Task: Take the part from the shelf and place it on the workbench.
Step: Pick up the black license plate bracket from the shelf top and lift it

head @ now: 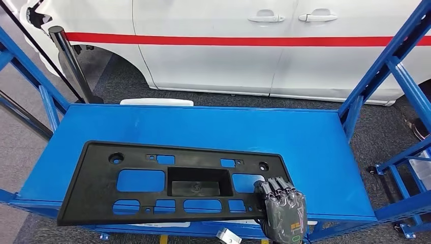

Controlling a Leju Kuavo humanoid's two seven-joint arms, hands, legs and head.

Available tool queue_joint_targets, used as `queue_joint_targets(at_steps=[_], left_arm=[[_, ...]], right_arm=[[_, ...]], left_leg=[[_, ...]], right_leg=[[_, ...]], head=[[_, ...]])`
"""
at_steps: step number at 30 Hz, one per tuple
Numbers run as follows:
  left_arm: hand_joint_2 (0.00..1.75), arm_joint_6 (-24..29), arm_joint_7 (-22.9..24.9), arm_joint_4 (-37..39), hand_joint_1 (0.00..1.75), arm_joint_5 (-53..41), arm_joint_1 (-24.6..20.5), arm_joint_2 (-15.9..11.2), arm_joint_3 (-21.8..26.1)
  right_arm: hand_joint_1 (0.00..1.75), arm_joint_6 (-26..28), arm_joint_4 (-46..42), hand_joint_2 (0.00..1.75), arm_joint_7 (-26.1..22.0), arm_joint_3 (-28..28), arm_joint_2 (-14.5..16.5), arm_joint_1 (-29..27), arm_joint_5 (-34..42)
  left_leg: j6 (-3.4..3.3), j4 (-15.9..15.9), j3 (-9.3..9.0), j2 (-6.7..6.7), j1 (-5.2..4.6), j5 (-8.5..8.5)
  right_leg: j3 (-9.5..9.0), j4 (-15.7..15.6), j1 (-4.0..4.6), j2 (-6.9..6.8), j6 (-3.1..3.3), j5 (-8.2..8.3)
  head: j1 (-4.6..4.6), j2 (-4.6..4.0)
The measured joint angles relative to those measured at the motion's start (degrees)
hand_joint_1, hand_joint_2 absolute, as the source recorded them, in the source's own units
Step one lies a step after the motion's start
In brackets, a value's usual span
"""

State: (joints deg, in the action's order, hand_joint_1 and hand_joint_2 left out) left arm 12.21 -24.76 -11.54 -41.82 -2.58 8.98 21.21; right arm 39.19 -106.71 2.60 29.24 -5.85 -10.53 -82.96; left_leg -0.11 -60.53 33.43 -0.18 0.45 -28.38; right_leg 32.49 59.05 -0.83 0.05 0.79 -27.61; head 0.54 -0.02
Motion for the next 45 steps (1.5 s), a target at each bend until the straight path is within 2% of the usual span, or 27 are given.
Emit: queue_joint_targets(at_steps=[3, 4, 5, 6, 8, 10, 14, 15, 17, 19, 20, 21, 24, 25, 27, 29, 30, 32, 34, 35, 36, 37, 39, 40, 41, 44, 45], left_arm=[[1.75, 0.04, 0.05, 0.0, 0.0, -0.13, 0.01, 0.0, 0.1], [1.75, 0.04, 0.09, 0.0, 0.0, -0.15, 0.02, 0.0, 0.12], [1.75, 0.05, 0.12, 0.0, 0.0, -0.17, 0.03, 0.0, 0.13], [1.75, 0.06, 0.14, 0.0, 0.0, -0.19, 0.03, 0.0, 0.13], [1.75, 0.1, 0.15, 0.0, 0.0, -0.23, -0.04, -0.01, 0.14], [1.75, 0.15, 0.15, 0.0, 0.0, -0.28, -0.21, -0.03, 0.15], [1.75, 0.18, 0.2, 0.01, 0.0, -0.3, -0.28, -0.04, 0.2], [1.75, 0.18, 0.22, 0.01, 0.0, -0.31, -0.32, -0.03, 0.21], [1.75, 0.18, 0.23, 0.0, 0.0, -0.33, -0.47, 0.02, 0.24], [1.75, 0.18, 0.25, 0.0, 0.0, -0.36, -0.45, 0.02, 0.26], [1.75, 0.18, 0.25, 0.0, 0.0, -0.37, -0.42, 0.02, 0.27], [1.75, 0.18, 0.26, 0.0, 0.0, -0.37, -0.4, 0.02, 0.28], [1.75, 0.18, 0.26, 0.01, 0.0, -0.38, -0.44, 0.08, 0.3], [1.75, 0.2, 0.26, 0.01, 0.0, -0.4, -0.46, 0.11, 0.31], [1.75, 0.28, 0.26, 0.01, 0.0, -0.48, -0.5, 0.14, 0.38], [1.75, 0.36, 0.25, 0.0, 0.0, -0.55, -0.49, 0.14, 0.48], [1.75, 0.39, 0.25, 0.0, 0.0, -0.56, -0.47, 0.14, 0.51], [1.75, 0.44, 0.26, 0.0, 0.0, -0.57, -0.46, 0.13, 0.56], [1.75, 0.44, 0.26, 0.0, 0.0, -0.63, -0.44, 0.13, 0.57], [1.75, 0.44, 0.26, 0.0, 0.0, -0.67, -0.42, 0.13, 0.57], [1.75, 0.44, 0.27, 0.0, 0.0, -0.7, -0.41, 0.13, 0.58], [1.75, 0.44, 0.27, 0.0, 0.0, -0.72, -0.4, 0.13, 0.58], [1.75, 0.44, 0.28, 0.0, 0.0, -0.73, -0.51, 0.13, 0.58], [1.75, 0.45, 0.27, 0.0, 0.0, -0.73, -0.58, 0.12, 0.58], [1.75, 0.45, 0.28, 0.0, 0.0, -0.73, -0.63, 0.11, 0.6], [1.75, 0.46, 0.31, 0.01, 0.0, -0.73, -0.55, 0.09, 0.65], [1.75, 0.46, 0.32, 0.01, 0.0, -0.73, -0.53, 0.09, 0.67]], right_arm=[[1.75, 0.0, 0.01, 1.75, -0.02, -0.08, 0.2, -0.01, 0.24], [1.75, -0.01, 0.01, 1.75, -0.04, -0.09, 0.21, -0.03, 0.32], [1.75, -0.01, 0.02, 1.75, -0.09, -0.11, 0.21, -0.04, 0.38], [1.75, -0.01, 0.02, 1.75, -0.13, -0.12, 0.21, -0.05, 0.42], [1.75, -0.01, 0.02, 1.75, -0.2, -0.14, 0.23, -0.07, 0.48], [1.75, -0.01, 0.01, 1.75, -0.21, -0.19, 0.28, -0.07, 0.5], [1.75, 0.0, 0.02, 1.75, -0.26, -0.24, 0.37, -0.08, 0.53], [1.75, 0.01, 0.02, 1.75, -0.28, -0.25, 0.38, -0.08, 0.56], [1.75, 0.01, 0.03, 1.75, -0.34, -0.28, 0.38, -0.09, 0.69], [1.75, 0.02, 0.08, 1.75, -0.39, -0.3, 0.37, -0.1, 0.81], [1.75, 0.02, 0.13, 1.75, -0.39, -0.3, 0.37, -0.11, 0.84], [1.75, 0.02, 0.17, 1.75, -0.39, -0.3, 0.37, -0.1, 0.86], [1.75, 0.02, 0.22, 1.75, -0.45, -0.3, 0.37, -0.04, 0.94], [1.75, 0.03, 0.22, 1.75, -0.49, -0.3, 0.38, -0.01, 0.98], [1.75, 0.07, 0.23, 1.75, -0.57, -0.31, 0.38, 0.0, 1.11], [1.75, 0.08, 0.24, 1.75, -0.62, -0.34, 0.38, 0.01, 1.35], [1.75, 0.08, 0.24, 1.75, -0.65, -0.36, 0.41, 0.02, 1.46], [1.75, 0.08, 0.24, 1.75, -0.7, -0.39, 0.51, 0.03, 1.6], [1.75, 0.08, 0.25, 1.75, -0.74, -0.4, 0.61, 0.01, 1.63], [1.75, 0.08, 0.27, 1.75, -0.74, -0.41, 0.62, 0.0, 1.63], [1.75, 0.08, 0.28, 1.75, -0.74, -0.41, 0.62, 0.0, 1.63], [1.75, 0.08, 0.3, 1.75, -0.74, -0.41, 0.63, -0.01, 1.63], [1.75, 0.08, 0.31, 1.75, -0.74, -0.43, 0.66, -0.01, 1.63], [1.75, 0.08, 0.31, 1.75, -0.74, -0.45, 0.68, -0.02, 1.64], [1.75, 0.08, 0.31, 1.75, -0.74, -0.48, 0.69, 0.0, 1.67], [1.75, 0.08, 0.31, 1.75, -0.75, -0.51, 0.69, 0.0, 1.74], [1.75, 0.09, 0.31, 1.75, -0.75, -0.52, 0.69, -0.04, 1.74]], left_leg=[[0.66, -9.53, 3.71, 0.02, 0.23, -5.96], [0.78, -12.57, 4.76, 0.03, 0.26, -7.24], [0.8, -13.86, 4.95, 0.03, 0.26, -7.48], [0.72, -12.85, 4.01, 0.03, 0.25, -6.62], [0.19, -5.39, -0.48, 0.01, 0.19, -3.38], [-0.45, 1.09, -3.86, 0.0, -0.09, -1.51], [-1.51, 3.0, -4.03, 0.09, -0.19, -0.28], [-1.94, 3.28, -3.85, 0.21, -0.05, 0.24], [-2.63, 3.51, -3.14, 0.45, 0.09, 1.17], [-2.79, 3.28, -2.06, 0.56, 0.04, 1.74], [-2.73, 3.1, -1.56, 0.6, 0.03, 1.96], [-2.62, 2.86, -1.1, 0.62, 0.05, 2.15], [-2.18, 1.89, -0.04, 0.57, -0.01, 2.42], [-1.91, 1.64, 0.19, 0.55, -0.09, 2.52], [-1.11, 1.52, 0.5, 0.51, -0.26, 2.93], [-0.34, 1.42, 0.81, 0.43, -0.16, 3.11], [0.0, 0.7, 1.22, 0.38, -0.09, 2.29], [0.57, -4.16, 3.13, 0.32, 0.13, -1.76], [1.01, -11.35, 5.38, 0.34, 0.24, -6.19], [1.1, -13.45, 5.68, 0.35, 0.26, -7.15], [1.08, -13.29, 4.83, 0.35, 0.25, -6.98], [0.97, -10.81, 2.8, 0.35, 0.25, -5.88], [0.43, -2.37, -2.81, 0.31, 0.16, -3.36], [0.1, 0.91, -4.69, 0.28, 0.02, -2.54], [-0.19, 2.7, -5.58, 0.25, -0.14, -2.18], [-1.07, 3.34, -5.14, 0.3, -0.28, -1.05], [-1.5, 3.54, -4.88, 0.42, -0.16, -0.48]], right_leg=[[0.69, -0.1, 0.05, -0.24, 0.68, 0.57], [1.0, -0.04, 0.12, -0.29, 0.74, 0.74], [1.28, 0.04, 0.17, -0.31, 0.74, 0.9], [1.5, 0.13, 0.21, -0.3, 0.7, 1.04], [1.71, 0.28, 0.26, -0.26, 0.51, 1.27], [1.87, 0.42, 0.4, -0.25, 0.05, 1.55], [2.25, 0.49, 0.4, -0.22, -1.38, 1.98], [2.67, 1.41, 0.38, -0.15, -1.64, 0.99], [4.76, 6.69, 0.18, -0.04, -2.01, -3.17], [7.2, 13.78, 0.03, -0.04, -2.36, -7.03], [7.43, 15.43, -0.04, -0.04, -2.5, -7.54], [6.53, 14.83, -0.11, -0.05, -2.58, -6.97], [-0.22, 4.17, -0.22, -0.05, -2.37, -3.01], [-1.58, 1.59, -0.13, -0.01, -2.14, -2.34], [-1.84, 0.35, 0.23, 0.09, -1.54, -1.9], [-1.39, 0.11, 0.09, 0.05, -0.66, -1.14], [-1.09, -0.06, -0.02, -0.02, -0.17, -0.7], [-0.2, -0.28, -0.14, -0.24, 0.57, 0.23], [0.97, -0.2, 0.03, -0.33, 0.82, 1.04], [1.53, -0.12, 0.1, -0.35, 0.81, 1.4], [2.08, 0.01, 0.14, -0.36, 0.76, 1.74], [2.57, 0.15, 0.16, -0.35, 0.66, 2.05], [3.25, 0.42, 0.2, -0.32, 0.33, 2.64], [3.39, 0.49, 0.25, -0.31, 0.07, 2.91], [3.46, 0.51, 0.27, -0.33, -0.26, 3.21], [3.59, 0.33, 0.19, -0.32, -1.34, 4.0], [3.89, 0.79, 0.14, -0.25, -1.62, 3.35]], head=[[-0.03, -0.01], [-0.03, -0.01], [-0.04, -0.01], [-0.04, -0.01], [-0.04, -0.01], [-0.02, -0.01], [-0.01, 0.0], [0.02, -0.01], [0.08, -0.01], [0.1, -0.01], [0.09, 0.0], [0.1, -0.01], [0.1, -0.01], [0.1, -0.01], [0.08, -0.01], [0.08, 0.0], [0.07, 0.0], [0.02, 0.0], [0.01, -0.01], [0.01, -0.01], [0.01, -0.01], [0.01, -0.01], [0.0, 0.0], [0.03, 0.0], [0.01, 0.0], [-0.02, 0.0], [0.02, 0.0]])
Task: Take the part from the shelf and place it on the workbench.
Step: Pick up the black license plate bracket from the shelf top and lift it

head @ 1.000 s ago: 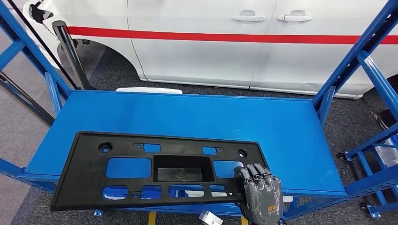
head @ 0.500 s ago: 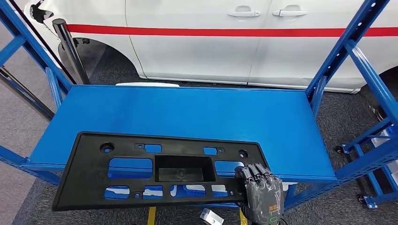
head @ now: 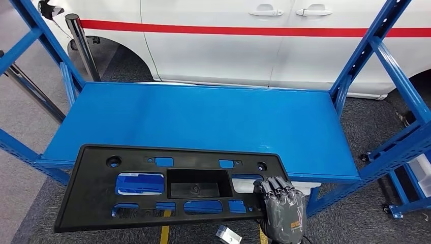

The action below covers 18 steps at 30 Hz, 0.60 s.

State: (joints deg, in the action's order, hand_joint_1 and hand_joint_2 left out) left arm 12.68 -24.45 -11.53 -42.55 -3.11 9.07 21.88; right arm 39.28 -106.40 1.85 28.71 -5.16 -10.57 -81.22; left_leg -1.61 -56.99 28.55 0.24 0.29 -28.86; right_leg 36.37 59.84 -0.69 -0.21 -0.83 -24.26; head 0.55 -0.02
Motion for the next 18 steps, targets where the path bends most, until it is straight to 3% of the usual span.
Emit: queue_joint_targets(at_steps=[1, 3, 4, 5, 6, 7, 9, 11, 14, 15, 16, 18], left_arm=[[1.75, 0.0, -0.01, 0.01, 0.0, -0.01, -0.01, 0.01, 0.01], [1.75, 0.0, -0.01, 0.01, 0.0, -0.01, -0.05, 0.02, 0.03], [1.75, 0.0, -0.01, 0.01, 0.0, -0.01, -0.02, 0.02, 0.04], [1.75, 0.0, 0.0, 0.01, 0.0, -0.01, 0.02, 0.02, 0.05], [1.75, 0.0, 0.01, 0.01, 0.0, -0.01, 0.06, 0.03, 0.07], [1.75, 0.0, 0.01, 0.01, 0.0, -0.02, 0.09, 0.04, 0.09], [1.75, 0.0, 0.01, 0.01, 0.0, -0.03, 0.12, 0.09, 0.15], [1.75, -0.01, -0.01, 0.01, 0.0, -0.03, 0.11, 0.11, 0.23], [1.75, 0.0, 0.0, 0.01, 0.0, -0.03, 0.11, 0.1, 0.34], [1.75, 0.0, 0.01, 0.01, 0.0, -0.03, 0.14, 0.09, 0.37], [1.75, 0.0, 0.01, 0.01, 0.0, -0.03, 0.2, 0.09, 0.39], [1.75, 0.0, 0.01, 0.01, 0.0, -0.03, 0.24, 0.08, 0.42]], right_arm=[[1.75, 0.01, 0.01, 1.75, -0.01, -0.02, 0.0, -0.03, 0.0], [1.75, 0.02, 0.02, 1.75, -0.01, -0.04, 0.0, -0.08, 0.01], [1.75, 0.02, 0.05, 1.75, -0.02, -0.04, 0.0, -0.08, 0.02], [1.75, 0.02, 0.09, 1.75, -0.01, -0.04, 0.0, -0.09, 0.02], [1.75, 0.02, 0.14, 1.75, -0.01, -0.05, 0.0, -0.09, 0.02], [1.75, 0.02, 0.19, 1.75, 0.0, -0.07, 0.0, -0.09, 0.03], [1.75, 0.02, 0.22, 1.75, 0.0, -0.08, 0.0, -0.06, 0.04], [1.75, 0.03, 0.21, 1.75, 0.0, -0.08, -0.01, -0.13, 0.04], [1.75, 0.06, 0.21, 1.75, 0.01, -0.1, -0.01, -0.19, 0.04], [1.75, 0.06, 0.22, 1.75, 0.01, -0.11, -0.01, -0.18, 0.04], [1.75, 0.06, 0.22, 1.75, 0.01, -0.12, 0.0, -0.17, 0.04], [1.75, 0.06, 0.22, 1.75, 0.01, -0.13, 0.0, -0.19, 0.04]], left_leg=[[-0.45, 0.22, 0.39, 0.14, 0.15, 0.6], [-1.03, 0.28, 1.54, 0.33, 0.22, 1.66], [-1.1, 0.2, 2.24, 0.37, 0.2, 2.12], [-1.05, 0.07, 2.94, 0.4, 0.19, 2.56], [-0.95, -0.12, 3.63, 0.41, 0.2, 2.93], [-0.8, -0.38, 4.29, 0.4, 0.22, 3.23], [-0.41, -1.1, 5.44, 0.37, 0.24, 3.65], [0.16, -1.69, 6.06, 0.31, 0.13, 3.99], [1.3, -1.88, 6.45, 0.23, 0.07, 4.62], [1.68, -2.29, 6.81, 0.2, 0.15, 4.11], [2.0, -3.5, 7.36, 0.16, 0.24, 2.72], [2.44, -9.11, 9.3, 0.13, 0.37, -2.21]], right_leg=[[0.6, 1.4, -0.04, 0.06, -0.22, -1.58], [2.54, 7.33, -0.14, 0.14, -0.55, -6.91], [3.38, 10.77, -0.17, 0.14, -0.7, -9.17], [3.65, 13.26, -0.2, 0.14, -0.84, -10.38], [3.02, 13.94, -0.24, 0.14, -0.95, -10.34], [1.34, 12.5, -0.31, 0.13, -0.98, -9.34], [-4.11, 5.12, -0.44, 0.13, -0.85, -7.17], [-7.29, -0.06, -0.22, 0.27, -0.26, -6.24], [-6.81, -0.8, -0.04, 0.39, 1.05, -5.74], [-6.45, -0.93, -0.1, 0.34, 1.6, -5.41], [-6.02, -1.06, -0.18, 0.25, 2.13, -4.95], [-4.97, -1.12, -0.12, 0.11, 2.79, -4.01]], head=[[0.03, 0.0], [0.09, 0.0], [0.1, 0.0], [0.1, 0.0], [0.1, 0.0], [0.1, 0.0], [0.1, 0.0], [0.08, 0.0], [0.08, 0.01], [0.07, 0.01], [0.07, 0.01], [0.04, 0.0]])
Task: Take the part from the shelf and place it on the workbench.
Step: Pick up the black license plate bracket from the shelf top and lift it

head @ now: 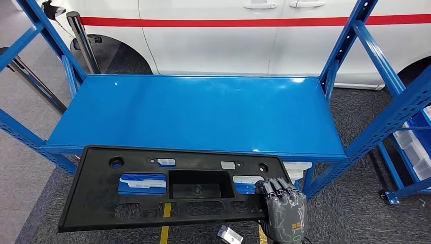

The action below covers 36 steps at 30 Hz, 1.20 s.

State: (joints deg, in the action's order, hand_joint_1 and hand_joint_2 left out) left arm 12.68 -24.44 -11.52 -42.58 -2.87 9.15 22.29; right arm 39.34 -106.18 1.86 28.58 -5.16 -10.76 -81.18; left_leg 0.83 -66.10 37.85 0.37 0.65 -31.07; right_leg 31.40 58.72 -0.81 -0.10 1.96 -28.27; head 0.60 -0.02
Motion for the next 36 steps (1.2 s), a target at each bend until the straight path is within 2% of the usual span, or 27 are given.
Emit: queue_joint_targets(at_steps=[1, 2, 3, 4, 6, 8, 9, 12, 13, 14, 16, 17, 18, 19, 20, 21, 23, 24, 27, 28, 29, 30, 32, 33, 34, 35, 36], left_arm=[[1.75, 0.0, 0.0, 0.0, 0.0, 0.0, 0.01, 0.01, 0.0], [1.75, 0.0, 0.0, 0.0, 0.0, 0.0, 0.02, 0.01, 0.0], [1.75, -0.01, 0.0, 0.0, 0.0, 0.01, 0.03, 0.01, 0.0], [1.75, -0.01, 0.0, 0.0, 0.0, 0.01, 0.04, 0.01, 0.0], [1.75, -0.02, 0.0, 0.0, 0.0, 0.01, -0.02, 0.01, 0.0], [1.75, -0.01, -0.01, 0.0, 0.0, -0.01, -0.12, -0.14, 0.0], [1.75, 0.0, -0.01, 0.0, 0.0, -0.02, -0.15, -0.2, 0.0], [1.75, 0.0, 0.01, 0.0, 0.0, -0.03, -0.12, -0.23, 0.0], [1.75, 0.0, 0.02, 0.0, 0.0, -0.04, -0.11, -0.21, 0.0], [1.75, 0.0, 0.04, 0.0, 0.0, -0.05, -0.12, -0.19, 0.01], [1.75, 0.0, 0.06, 0.0, 0.0, -0.1, -0.18, -0.14, 0.02], [1.75, 0.0, 0.08, 0.0, 0.0, -0.11, -0.16, -0.13, 0.02], [1.75, 0.0, 0.09, 0.0, 0.0, -0.14, -0.12, -0.12, 0.02], [1.75, 0.0, 0.11, 0.0, 0.0, -0.15, -0.08, -0.1, 0.02], [1.75, 0.0, 0.14, 0.0, 0.0, -0.16, -0.07, -0.07, 0.02], [1.75, 0.0, 0.16, 0.0, 0.0, -0.19, -0.08, -0.02, 0.02], [1.75, 0.0, 0.18, 0.0, 0.0, -0.22, -0.08, 0.07, 0.03], [1.75, 0.0, 0.19, 0.0, 0.0, -0.23, -0.08, 0.1, 0.04], [1.75, 0.01, 0.2, 0.0, 0.0, -0.24, -0.06, 0.13, 0.04], [1.75, 0.01, 0.21, 0.0, 0.0, -0.25, -0.04, 0.13, 0.04], [1.75, 0.01, 0.22, 0.0, 0.0, -0.25, 0.0, 0.12, 0.04], [1.75, 0.02, 0.24, 0.0, 0.0, -0.26, 0.03, 0.12, 0.04], [1.75, 0.02, 0.24, 0.0, 0.0, -0.26, 0.07, 0.12, 0.05], [1.75, 0.02, 0.24, 0.0, 0.0, -0.27, 0.07, 0.12, 0.05], [1.75, 0.02, 0.24, 0.0, 0.0, -0.28, 0.08, 0.12, 0.06], [1.75, 0.02, 0.24, 0.0, 0.0, -0.32, 0.07, 0.12, 0.05], [1.75, 0.02, 0.24, 0.0, 0.0, -0.39, 0.03, 0.12, 0.05]], right_arm=[[1.75, 0.0, 0.01, 1.75, 0.0, -0.01, 0.0, -0.02, 0.01], [1.75, 0.0, 0.01, 1.75, 0.0, -0.01, 0.0, -0.04, 0.01], [1.75, 0.0, 0.02, 1.75, 0.0, -0.02, 0.0, -0.05, 0.01], [1.75, 0.0, 0.02, 1.75, 0.0, -0.02, 0.0, -0.07, 0.02], [1.75, 0.0, 0.02, 1.75, 0.0, -0.02, 0.0, -0.08, 0.02], [1.75, 0.0, 0.02, 1.75, 0.0, -0.04, 0.0, -0.1, 0.04], [1.75, 0.0, 0.02, 1.75, 0.0, -0.06, 0.0, -0.11, 0.04], [1.75, 0.0, 0.02, 1.75, 0.0, -0.09, 0.01, -0.15, 0.06], [1.75, 0.01, 0.03, 1.75, 0.01, -0.09, 0.01, -0.17, 0.08], [1.75, 0.02, 0.05, 1.75, 0.02, -0.1, 0.01, -0.2, 0.12], [1.75, 0.04, 0.1, 1.75, 0.05, -0.1, -0.01, -0.23, 0.18], [1.75, 0.04, 0.14, 1.75, 0.05, -0.1, -0.02, -0.25, 0.2], [1.75, 0.04, 0.19, 1.75, 0.07, -0.1, -0.02, -0.28, 0.2], [1.75, 0.04, 0.22, 1.75, 0.1, -0.1, -0.02, -0.3, 0.2], [1.75, 0.04, 0.26, 1.75, 0.13, -0.1, -0.02, -0.31, 0.2], [1.75, 0.05, 0.27, 1.75, 0.16, -0.1, -0.02, -0.3, 0.2], [1.75, 0.06, 0.26, 1.75, 0.22, -0.1, -0.02, -0.28, 0.2], [1.75, 0.07, 0.26, 1.75, 0.26, -0.1, -0.03, -0.28, 0.2], [1.75, 0.07, 0.26, 1.75, 0.33, -0.1, -0.03, -0.31, 0.2], [1.75, 0.07, 0.25, 1.75, 0.33, -0.11, -0.02, -0.31, 0.2], [1.75, 0.07, 0.25, 1.75, 0.34, -0.13, -0.02, -0.3, 0.2], [1.75, 0.07, 0.25, 1.75, 0.34, -0.14, -0.02, -0.3, 0.2], [1.75, 0.07, 0.26, 1.75, 0.35, -0.17, -0.02, -0.33, 0.2], [1.75, 0.07, 0.26, 1.75, 0.35, -0.19, -0.02, -0.33, 0.2], [1.75, 0.07, 0.26, 1.75, 0.35, -0.19, -0.02, -0.33, 0.2], [1.75, 0.07, 0.26, 1.75, 0.35, -0.19, -0.02, -0.33, 0.2], [1.75, 0.07, 0.26, 1.75, 0.35, -0.19, -0.02, -0.33, 0.2]], left_leg=[[0.13, -3.69, 0.99, 0.0, 0.01, -2.35], [0.2, -6.7, 1.57, 0.0, 0.01, -3.78], [0.16, -8.07, 1.31, 0.0, 0.01, -3.99], [-0.01, -7.37, 0.02, -0.01, -0.01, -3.18], [-0.9, -0.22, -5.33, -0.06, -0.22, -0.49], [-1.84, 7.14, -9.99, -0.08, -0.7, 0.66], [-2.13, 8.94, -10.89, -0.09, -0.97, 0.71], [-2.62, 10.22, -10.61, 0.08, -1.09, 1.87], [-2.97, 10.67, -10.38, 0.21, -0.9, 2.53], [-3.3, 11.09, -10.04, 0.33, -0.7, 3.26], [-3.7, 11.15, -8.83, 0.45, -0.6, 4.35], [-3.69, 10.95, -8.11, 0.48, -0.61, 4.77], [-3.61, 10.67, -7.33, 0.5, -0.6, 5.14], [-3.5, 10.31, -6.57, 0.52, -0.57, 5.45], [-3.36, 9.88, -5.85, 0.51, -0.53, 5.67], [-3.21, 9.36, -5.2, 0.5, -0.48, 5.82], [-2.75, 8.41, -4.2, 0.43, -0.55, 6.08], [-2.45, 8.07, -3.91, 0.4, -0.59, 6.26], [-1.29, 7.73, -3.41, 0.31, -0.59, 6.78], [-0.93, 7.09, -2.99, 0.24, -0.54, 5.97], [-0.6, 5.49, -2.31, 0.16, -0.47, 4.23], [-0.31, 2.76, -1.36, 0.1, -0.31, 1.68], [0.16, -4.28, 0.58, 0.09, -0.13, -3.11], [0.3, -6.78, 0.88, 0.1, -0.06, -4.04], [0.35, -7.43, 0.27, 0.1, -0.01, -3.75], [0.3, -5.93, -1.4, 0.1, 0.0, -2.54], [0.13, -2.59, -3.97, 0.08, 0.01, -1.02]], right_leg=[[0.6, 0.04, 0.1, -0.05, 0.12, 0.45], [1.22, 0.1, 0.23, -0.08, 0.15, 0.89], [1.84, 0.19, 0.35, -0.1, 0.14, 1.3], [2.39, 0.28, 0.48, -0.11, 0.12, 1.66], [3.12, 0.46, 0.66, -0.09, 0.02, 2.3], [3.47, 0.5, 0.69, -0.12, -0.45, 2.98], [3.57, 0.47, 0.55, -0.17, -0.79, 3.31], [3.73, 0.2, 0.38, -0.19, -1.93, 3.98], [4.06, 0.87, 0.43, -0.14, -2.22, 3.07], [4.72, 2.53, 0.46, -0.07, -2.48, 1.26], [6.81, 8.89, 0.27, 0.02, -2.87, -3.99], [7.68, 12.29, 0.15, 0.03, -3.08, -5.81], [7.86, 14.46, 0.04, 0.03, -3.27, -6.43], [7.12, 14.75, -0.06, 0.02, -3.42, -5.89], [5.29, 12.82, -0.16, 0.01, -3.49, -4.52], [2.58, 9.09, -0.26, 0.0, -3.48, -3.07], [-1.86, 2.15, -0.12, 0.02, -3.06, -1.92], [-2.77, 0.3, 0.02, 0.06, -2.75, -1.96], [-2.04, -0.32, 0.13, 0.06, -1.54, -1.41], [-1.66, -0.39, 0.01, -0.01, -1.02, -0.94], [-1.18, -0.52, -0.14, -0.09, -0.54, -0.4], [-0.59, -0.53, -0.15, -0.17, -0.19, 0.13], [0.75, -0.35, -0.03, -0.19, 0.05, 1.05], [1.46, -0.18, 0.03, -0.21, 0.04, 1.45], [2.14, 0.01, 0.06, -0.22, -0.02, 1.81], [2.78, 0.23, 0.07, -0.22, -0.11, 2.13], [3.27, 0.43, 0.07, -0.21, -0.25, 2.43]], head=[[-0.01, 0.0], [-0.01, 0.0], [-0.01, 0.0], [-0.01, 0.0], [-0.01, 0.0], [0.02, 0.0], [0.02, 0.01], [0.01, 0.01], [0.03, 0.0], [0.04, 0.0], [0.07, 0.0], [0.05, 0.0], [0.05, 0.0], [0.05, 0.0], [0.05, 0.0], [0.05, 0.0], [0.04, 0.0], [0.03, 0.0], [0.04, 0.0], [0.01, 0.0], [-0.01, 0.0], [-0.03, 0.0], [-0.07, 0.01], [-0.07, 0.01], [-0.07, 0.01], [-0.07, 0.01], [-0.07, 0.0]])
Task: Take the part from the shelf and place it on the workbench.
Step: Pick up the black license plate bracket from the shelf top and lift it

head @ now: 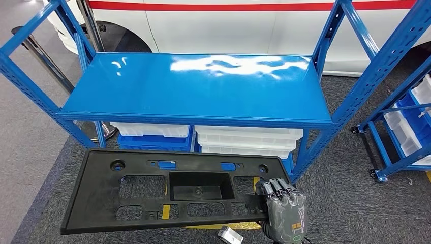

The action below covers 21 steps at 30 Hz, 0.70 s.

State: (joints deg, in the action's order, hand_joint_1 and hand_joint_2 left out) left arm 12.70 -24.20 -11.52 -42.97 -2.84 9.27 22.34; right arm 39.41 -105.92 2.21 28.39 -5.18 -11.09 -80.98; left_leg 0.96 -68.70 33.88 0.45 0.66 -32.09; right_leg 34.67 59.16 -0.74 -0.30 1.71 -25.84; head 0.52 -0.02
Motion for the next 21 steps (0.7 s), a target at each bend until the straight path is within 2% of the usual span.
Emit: queue_joint_targets(at_steps=[2, 3, 4, 6, 7, 8, 9, 11, 12, 13, 14, 16, 17, 18, 20, 21], left_arm=[[1.75, 0.0, -0.01, 0.0, 0.0, -0.14, -0.14, 0.0, 0.0], [1.75, 0.0, -0.03, 0.0, 0.0, -0.19, -0.17, 0.0, 0.01], [1.75, 0.0, -0.05, 0.0, 0.0, -0.21, -0.19, 0.0, 0.01], [1.75, 0.0, -0.08, 0.0, 0.0, -0.23, -0.14, -0.01, 0.03], [1.75, 0.0, -0.07, 0.0, 0.0, -0.24, -0.15, 0.01, 0.04], [1.75, 0.0, -0.08, 0.0, 0.0, -0.24, -0.17, 0.02, 0.05], [1.75, 0.0, -0.08, 0.0, 0.0, -0.25, -0.2, 0.03, 0.06], [1.75, 0.0, -0.09, 0.0, 0.0, -0.26, -0.2, 0.04, 0.08], [1.75, 0.0, -0.09, 0.0, 0.0, -0.27, -0.16, 0.04, 0.08], [1.75, 0.0, -0.09, 0.0, 0.0, -0.27, -0.13, 0.04, 0.09], [1.75, -0.01, -0.09, 0.0, 0.0, -0.27, -0.11, 0.05, 0.09], [1.75, -0.02, -0.09, 0.0, 0.0, -0.3, -0.11, 0.07, 0.1], [1.75, -0.02, -0.08, 0.0, 0.0, -0.33, -0.13, 0.09, 0.1], [1.75, -0.02, -0.08, 0.0, 0.0, -0.36, -0.14, 0.1, 0.1], [1.75, -0.02, -0.08, 0.0, 0.0, -0.46, -0.16, 0.11, 0.12], [1.75, -0.02, -0.09, 0.0, 0.0, -0.56, -0.14, 0.1, 0.15]], right_arm=[[1.75, 0.0, -0.01, 1.75, -0.03, -0.02, 0.01, 0.01, 0.0], [1.75, 0.0, -0.02, 1.75, -0.07, -0.03, 0.02, 0.02, 0.0], [1.75, 0.01, -0.02, 1.75, -0.13, -0.04, 0.03, 0.03, 0.0], [1.75, 0.03, -0.03, 1.75, -0.22, -0.04, 0.07, 0.03, 0.01], [1.75, 0.04, -0.04, 1.75, -0.24, -0.04, 0.09, 0.0, 0.02], [1.75, 0.04, -0.05, 1.75, -0.24, -0.04, 0.11, -0.02, 0.02], [1.75, 0.04, -0.05, 1.75, -0.25, -0.04, 0.11, -0.02, 0.03], [1.75, 0.04, -0.06, 1.75, -0.28, -0.04, 0.11, -0.03, 0.04], [1.75, 0.04, -0.05, 1.75, -0.3, -0.04, 0.11, -0.04, 0.04], [1.75, 0.04, -0.05, 1.75, -0.31, -0.04, 0.11, -0.05, 0.05], [1.75, 0.04, -0.04, 1.75, -0.31, -0.04, 0.11, -0.05, 0.05], [1.75, 0.04, -0.05, 1.75, -0.32, -0.04, 0.11, 0.0, 0.33], [1.75, 0.04, -0.05, 1.75, -0.33, -0.04, 0.11, 0.02, 0.56], [1.75, 0.04, -0.04, 1.75, -0.35, -0.04, 0.11, 0.04, 0.83], [1.75, 0.04, -0.02, 1.75, -0.75, -0.05, 0.11, 0.04, 1.89], [1.75, 0.04, -0.02, 1.75, -1.39, -0.05, 0.14, 0.04, 3.09]], left_leg=[[-0.56, 7.98, -5.31, -0.08, -0.18, 1.45], [-0.84, 10.52, -6.77, -0.13, -0.34, 1.58], [-1.07, 11.79, -7.31, -0.16, -0.53, 1.46], [-1.68, 12.34, -6.96, -0.09, -0.55, 2.18], [-2.14, 12.58, -6.69, 0.02, -0.44, 2.64], [-2.67, 12.8, -6.32, 0.14, -0.3, 3.19], [-3.09, 12.91, -5.85, 0.26, -0.18, 3.75], [-3.49, 12.72, -4.63, 0.35, -0.26, 4.64], [-3.48, 12.53, -3.99, 0.37, -0.29, 5.03], [-3.43, 12.26, -3.32, 0.37, -0.31, 5.34], [-3.34, 11.92, -2.7, 0.37, -0.31, 5.56], [-3.12, 11.08, -1.66, 0.34, -0.31, 5.77], [-2.93, 10.64, -1.2, 0.32, -0.37, 5.84], [-2.64, 10.31, -0.87, 0.31, -0.44, 5.97], [-1.91, 10.04, -0.45, 0.28, -0.56, 6.44], [-1.56, 10.02, -0.33, 0.25, -0.56, 6.62]], right_leg=[[0.65, 0.3, 0.07, 0.04, -0.45, 0.61], [0.75, 0.33, 0.09, 0.04, -0.77, 0.95], [0.82, 0.27, 0.07, 0.03, -1.13, 1.31], [0.87, 0.14, 0.01, 0.03, -1.92, 1.84], [1.12, 0.53, 0.0, 0.08, -2.21, 1.31], [1.65, 1.77, 0.0, 0.14, -2.42, -0.16], [2.49, 4.18, -0.02, 0.19, -2.55, -2.58], [4.46, 11.01, -0.05, 0.25, -2.78, -7.66], [4.99, 13.86, -0.07, 0.24, -2.9, -8.9], [4.74, 15.07, -0.08, 0.24, -2.99, -8.87], [3.43, 14.16, -0.11, 0.23, -3.0, -7.81], [-1.52, 7.14, -0.13, 0.21, -2.78, -5.26], [-3.76, 3.58, -0.01, 0.22, -2.56, -4.57], [-5.05, 1.2, 0.13, 0.23, -2.32, -4.38], [-5.24, 0.14, 0.44, 0.28, -1.79, -4.31], [-4.97, -0.01, 0.3, 0.25, -1.39, -4.04]], head=[[0.01, 0.0], [0.02, 0.0], [0.02, 0.01], [0.05, 0.01], [0.05, 0.01], [0.08, 0.0], [0.1, 0.0], [0.12, 0.0], [0.11, 0.0], [0.11, 0.0], [0.12, 0.0], [0.12, 0.01], [0.1, 0.01], [0.1, 0.01], [0.08, 0.0], [0.09, 0.0]])
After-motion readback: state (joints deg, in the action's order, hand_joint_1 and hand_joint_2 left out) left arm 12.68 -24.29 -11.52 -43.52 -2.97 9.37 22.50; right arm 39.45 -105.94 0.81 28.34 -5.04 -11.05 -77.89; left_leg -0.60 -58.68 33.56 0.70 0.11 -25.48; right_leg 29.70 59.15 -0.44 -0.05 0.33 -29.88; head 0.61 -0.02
